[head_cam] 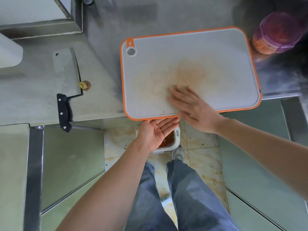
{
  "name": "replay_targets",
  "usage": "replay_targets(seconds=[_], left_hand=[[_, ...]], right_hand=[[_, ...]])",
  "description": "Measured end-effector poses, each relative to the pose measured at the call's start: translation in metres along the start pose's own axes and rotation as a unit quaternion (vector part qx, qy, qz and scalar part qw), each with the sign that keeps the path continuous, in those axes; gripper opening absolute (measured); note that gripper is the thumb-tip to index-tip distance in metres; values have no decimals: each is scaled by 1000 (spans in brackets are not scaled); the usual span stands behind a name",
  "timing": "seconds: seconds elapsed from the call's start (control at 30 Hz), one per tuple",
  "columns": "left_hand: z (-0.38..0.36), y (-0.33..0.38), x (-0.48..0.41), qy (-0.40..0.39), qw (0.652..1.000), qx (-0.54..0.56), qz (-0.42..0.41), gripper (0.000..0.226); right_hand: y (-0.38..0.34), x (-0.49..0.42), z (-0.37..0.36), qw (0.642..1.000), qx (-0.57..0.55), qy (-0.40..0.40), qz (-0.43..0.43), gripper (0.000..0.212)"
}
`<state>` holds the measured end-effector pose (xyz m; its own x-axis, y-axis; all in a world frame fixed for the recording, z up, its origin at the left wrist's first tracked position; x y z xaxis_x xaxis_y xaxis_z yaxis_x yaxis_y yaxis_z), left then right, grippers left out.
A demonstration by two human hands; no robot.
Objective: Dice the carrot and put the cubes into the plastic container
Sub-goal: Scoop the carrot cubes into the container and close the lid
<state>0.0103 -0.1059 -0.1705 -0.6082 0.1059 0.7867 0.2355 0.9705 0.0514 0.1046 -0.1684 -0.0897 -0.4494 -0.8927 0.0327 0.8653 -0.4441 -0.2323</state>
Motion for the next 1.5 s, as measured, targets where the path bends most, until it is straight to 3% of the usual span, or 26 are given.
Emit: replay_targets(seconds=[0.1, 0.2, 0.3, 0.37, 0.47, 0.53, 0.67, 0.73, 0.87, 1.0, 1.13, 1.27, 1.37, 1.5], left_hand=[[0, 1, 0, 1, 1000, 4, -8, 52], [-1, 1, 1, -6, 1000, -1, -2, 54], [0, 1, 1, -2, 1000, -3, 2, 53], [1, 1, 0, 7, 1000, 0, -1, 50], [1, 2, 2, 5, 1000, -10, -4, 48], [0, 2, 2, 2, 1000, -15, -2, 49], [3, 2, 0, 13, 1000, -8, -5, 50], [3, 3, 0, 11, 1000, -15, -9, 47], [1, 3, 0, 1, 1000, -15, -5, 51], [-1, 0, 0, -8, 1000, -7, 2, 55], [-2, -1, 0, -18, 1000, -11, 4, 57], [-1, -1, -1, -14, 1000, -6, -1, 56], [-1, -1, 0, -18, 1000, -12, 1, 56], [0, 0, 0, -15, 1000, -13, 4, 59]], right_hand=[[-28, 10, 5, 995, -72, 11, 74, 38], [-21, 7, 16, 990, -133, 42, 37, 37], [-8, -4, 11, 999, -34, 41, -8, 46], [-13, -4, 1, 1000, 2, 11, 20, 46], [-25, 6, 6, 995, -66, 17, 72, 37], [-22, 8, 11, 993, -100, 30, 60, 38], [-24, -1, 4, 998, -41, 20, 46, 49], [-34, 2, 4, 995, -75, 9, 69, 46], [-24, 8, 17, 969, -246, 20, -7, 44], [-15, -1, 12, 982, -185, 28, -24, 46], [-12, 4, 16, 964, -261, 31, -35, 44], [-21, 3, 7, 981, -194, 12, -1, 47], [-16, 1, 9, 966, -258, 17, -26, 43], [-14, -3, 12, 971, -235, 15, -34, 46]])
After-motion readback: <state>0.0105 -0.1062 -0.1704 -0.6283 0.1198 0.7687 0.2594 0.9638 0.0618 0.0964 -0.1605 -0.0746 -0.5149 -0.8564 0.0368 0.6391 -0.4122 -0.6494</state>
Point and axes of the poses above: each hand's wrist, its own x-axis away from the middle knuckle, its own z-axis out of the back of the hand, y = z × x, the point moved 10 cm from there along -x, towards the middle knuckle, and after that the axes turned 15 degrees about x, right-handed, at the moved point
